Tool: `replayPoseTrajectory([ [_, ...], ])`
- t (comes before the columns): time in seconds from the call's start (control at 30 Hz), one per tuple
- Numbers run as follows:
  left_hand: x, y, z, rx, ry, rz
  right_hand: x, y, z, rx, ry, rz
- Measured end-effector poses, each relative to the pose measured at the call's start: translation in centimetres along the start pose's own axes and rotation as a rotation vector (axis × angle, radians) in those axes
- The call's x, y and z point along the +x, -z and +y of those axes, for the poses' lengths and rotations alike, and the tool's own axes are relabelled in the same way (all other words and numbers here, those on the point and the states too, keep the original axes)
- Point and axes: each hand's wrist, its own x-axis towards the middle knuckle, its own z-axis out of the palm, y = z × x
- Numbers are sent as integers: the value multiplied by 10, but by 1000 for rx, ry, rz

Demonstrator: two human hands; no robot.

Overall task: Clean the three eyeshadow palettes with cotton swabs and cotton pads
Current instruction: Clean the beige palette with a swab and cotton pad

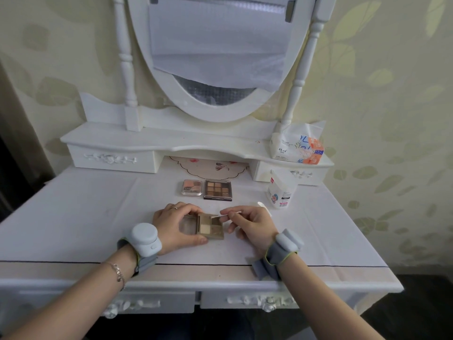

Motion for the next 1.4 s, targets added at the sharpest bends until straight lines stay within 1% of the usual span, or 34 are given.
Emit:
replayPoseTrajectory([
  [0.1,0,0,-1,5,-7,-1,-2,1,-2,-4,-21,-25],
  [0.27,0,0,-1,2,-8,-8,-2,0,-3,32,-21,-1],
  [0.37,0,0,-2,1,-9,-9,-4,1,-4,7,-44,-36],
  [0.6,0,0,0,22,3,4,-5,2,-3,-26,-27,-105],
  [0.7,1,0,0,23,3,4,-6,4,-2,-11,-24,-90],
  [1.03,1,0,0,9,6,-6,-6,3,-2,-11,-24,-116],
  [1.4,1,0,1,7,14,-8,-4,2,0,-24,-30,-26],
])
